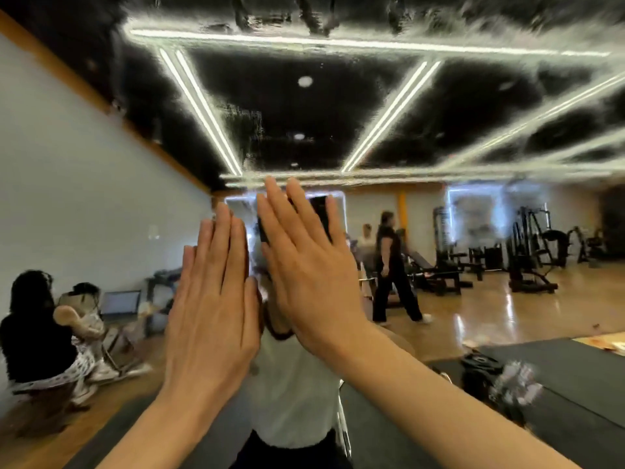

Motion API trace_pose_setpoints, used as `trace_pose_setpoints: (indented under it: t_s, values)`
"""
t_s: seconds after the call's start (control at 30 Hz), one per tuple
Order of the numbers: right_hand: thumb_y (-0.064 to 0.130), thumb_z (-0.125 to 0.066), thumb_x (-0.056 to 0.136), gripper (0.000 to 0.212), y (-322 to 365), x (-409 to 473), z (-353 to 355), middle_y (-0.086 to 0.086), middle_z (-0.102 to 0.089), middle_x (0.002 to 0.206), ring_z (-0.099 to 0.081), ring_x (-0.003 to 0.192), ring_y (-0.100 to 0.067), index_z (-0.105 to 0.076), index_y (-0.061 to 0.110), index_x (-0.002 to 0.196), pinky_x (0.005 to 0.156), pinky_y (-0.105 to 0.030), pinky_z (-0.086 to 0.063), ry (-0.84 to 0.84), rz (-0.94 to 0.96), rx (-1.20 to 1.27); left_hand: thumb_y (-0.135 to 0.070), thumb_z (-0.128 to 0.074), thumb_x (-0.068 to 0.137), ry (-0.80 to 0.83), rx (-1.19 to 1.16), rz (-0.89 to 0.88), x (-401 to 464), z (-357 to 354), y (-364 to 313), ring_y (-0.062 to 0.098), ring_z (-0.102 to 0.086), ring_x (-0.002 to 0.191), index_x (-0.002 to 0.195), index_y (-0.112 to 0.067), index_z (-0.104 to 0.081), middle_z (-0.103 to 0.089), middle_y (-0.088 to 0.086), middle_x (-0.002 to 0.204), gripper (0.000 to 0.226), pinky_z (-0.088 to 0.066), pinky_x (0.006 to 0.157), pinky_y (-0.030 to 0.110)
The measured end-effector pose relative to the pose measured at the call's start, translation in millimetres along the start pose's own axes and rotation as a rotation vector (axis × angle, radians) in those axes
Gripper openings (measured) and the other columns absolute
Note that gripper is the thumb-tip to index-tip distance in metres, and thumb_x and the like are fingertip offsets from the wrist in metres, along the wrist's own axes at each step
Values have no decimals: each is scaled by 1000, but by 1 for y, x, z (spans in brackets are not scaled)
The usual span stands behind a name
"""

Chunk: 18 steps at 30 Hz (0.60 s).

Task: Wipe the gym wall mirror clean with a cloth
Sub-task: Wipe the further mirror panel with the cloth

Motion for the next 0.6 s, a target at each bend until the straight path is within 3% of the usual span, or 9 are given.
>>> trace_pose_setpoints:
  t_s: [0.1, 0.23, 0.3, 0.37, 0.47, 0.53, 0.6]
  values:
    - [24, -35, 105, 51, -32, -11, 12, -8, -31, 163, -22, 152, -23, -37, 9, 154, 125, -42, -3, 33, 31, -4, -25, -25, 104, -12, 3, -14, 0, -1, 0, 16, 4, 156, 161, -5, -13, -4, 8, 170, 61, 8, 125, 29]
    - [29, -26, 108, 53, -109, -36, 44, -3, -21, 167, -10, 155, -17, -28, 12, 158, 125, -33, 8, -32, -319, 13, -26, -22, 105, -11, -16, -25, -2, -1, -1, 15, 7, 156, 162, -8, -6, 4, 4, 170, 62, 8, 125, 30]
    - [24, -28, 106, 53, -88, -31, 39, -6, -23, 166, -13, 154, -21, -31, 10, 157, 126, -38, 3, -106, -429, -2, -25, -23, 105, -21, -10, -24, -3, -3, -1, 16, 7, 156, 162, -9, -4, 5, 4, 170, 62, 9, 125, 30]
    - [16, -33, 101, 54, -33, -18, 19, -10, -29, 163, -20, 152, -25, -35, 8, 154, 125, -45, -4, -120, -339, -9, -22, -26, 106, -35, -26, -20, -4, -4, -1, 15, 6, 156, 162, -9, -5, 3, 5, 170, 61, 9, 125, 29]
    - [23, -33, 102, 53, 26, -16, -6, -9, -32, 162, -24, 151, -24, -37, 9, 153, 125, -43, -4, -20, -18, 33, -23, -29, 107, -52, -58, -18, -4, -2, 0, 12, 6, 156, 162, -9, -8, -1, 6, 170, 60, 8, 125, 28]
    - [25, -33, 102, 54, 3, -24, 1, -9, -30, 162, -22, 152, -24, -36, 8, 154, 125, -42, -6, 27, 49, 10, -22, -29, 107, -46, -48, -26, -4, -1, 1, 13, 6, 156, 162, -9, -7, 1, 5, 170, 60, 8, 125, 28]
    - [24, -33, 104, 54, -42, -39, 17, -8, -26, 164, -18, 153, -22, -32, 9, 156, 124, -42, -7, 49, -17, 9, -22, -28, 106, -48, -37, -34, -4, -1, 1, 14, 7, 156, 162, -8, -7, 2, 5, 170, 61, 8, 125, 29]
Point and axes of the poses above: each hand's wrist, its own x-axis towards the middle knuckle, its own z-axis out of the back of the hand, y = z × x, the point moved 5 cm from there along x, towards the middle knuckle
